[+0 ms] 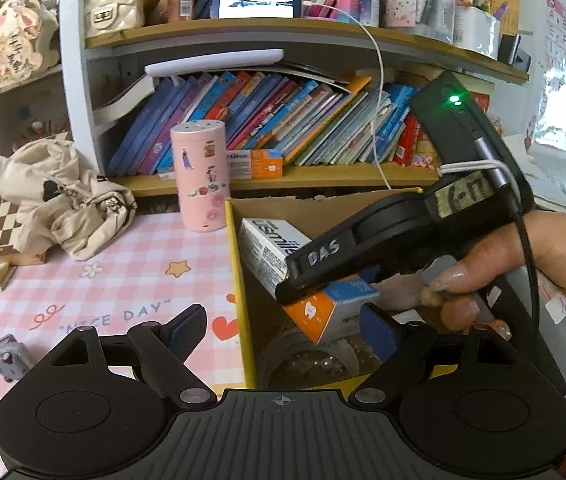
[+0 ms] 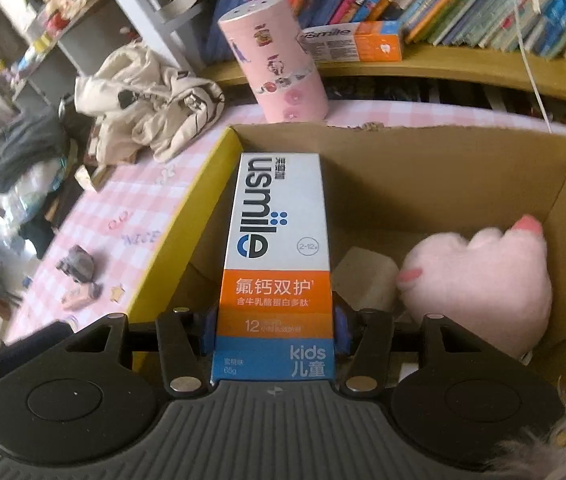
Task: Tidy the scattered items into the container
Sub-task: 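Open left gripper to release the tape while right gripper releases the Usmile box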
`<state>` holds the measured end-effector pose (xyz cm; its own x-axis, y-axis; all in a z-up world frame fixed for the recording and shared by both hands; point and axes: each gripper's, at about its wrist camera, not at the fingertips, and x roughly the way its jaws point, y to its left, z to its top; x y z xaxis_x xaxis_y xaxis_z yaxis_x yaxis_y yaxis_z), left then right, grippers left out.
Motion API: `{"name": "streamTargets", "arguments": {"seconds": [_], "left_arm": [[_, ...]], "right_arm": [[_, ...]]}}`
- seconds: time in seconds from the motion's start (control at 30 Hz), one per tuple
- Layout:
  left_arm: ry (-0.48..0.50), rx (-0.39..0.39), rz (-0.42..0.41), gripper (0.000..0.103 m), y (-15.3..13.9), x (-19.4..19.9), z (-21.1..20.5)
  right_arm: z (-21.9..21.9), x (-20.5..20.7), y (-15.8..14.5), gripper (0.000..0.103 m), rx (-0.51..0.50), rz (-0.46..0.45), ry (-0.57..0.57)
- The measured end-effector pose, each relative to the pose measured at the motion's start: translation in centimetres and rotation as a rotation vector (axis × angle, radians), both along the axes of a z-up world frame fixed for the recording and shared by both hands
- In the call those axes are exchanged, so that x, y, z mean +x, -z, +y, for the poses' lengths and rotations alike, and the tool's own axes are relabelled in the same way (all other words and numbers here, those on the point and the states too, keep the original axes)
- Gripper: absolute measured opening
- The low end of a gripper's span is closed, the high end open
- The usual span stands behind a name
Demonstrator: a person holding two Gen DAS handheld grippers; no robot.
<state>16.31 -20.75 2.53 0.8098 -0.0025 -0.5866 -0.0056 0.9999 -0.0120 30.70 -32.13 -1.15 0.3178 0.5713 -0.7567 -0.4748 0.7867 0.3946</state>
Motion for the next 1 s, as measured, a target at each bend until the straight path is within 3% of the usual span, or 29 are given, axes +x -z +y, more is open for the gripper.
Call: {"name": "streamTargets", "arguments": {"seconds": [0.2,0.6,1.0], "left_arm": [[-0.009,-0.016,0.001,0.086,0.0,-0.4,0.0],[0.009,-0.018,-0.007,0.086,-0.1,-1.6,-0.6],[-0.005,-0.067,-0.068,0.086,-0.5,-4.1,0.8]], "right_arm": [[-1.2,-0.8,-1.7,0.061,0.081,-0.048,-0.010],[-2.6,-4.0,-2.3,0.061,0.039,-0.133,-0.014],[-5.5,-9.9,-3.7,0.061,-0.008,-0.351,0.123]]}}
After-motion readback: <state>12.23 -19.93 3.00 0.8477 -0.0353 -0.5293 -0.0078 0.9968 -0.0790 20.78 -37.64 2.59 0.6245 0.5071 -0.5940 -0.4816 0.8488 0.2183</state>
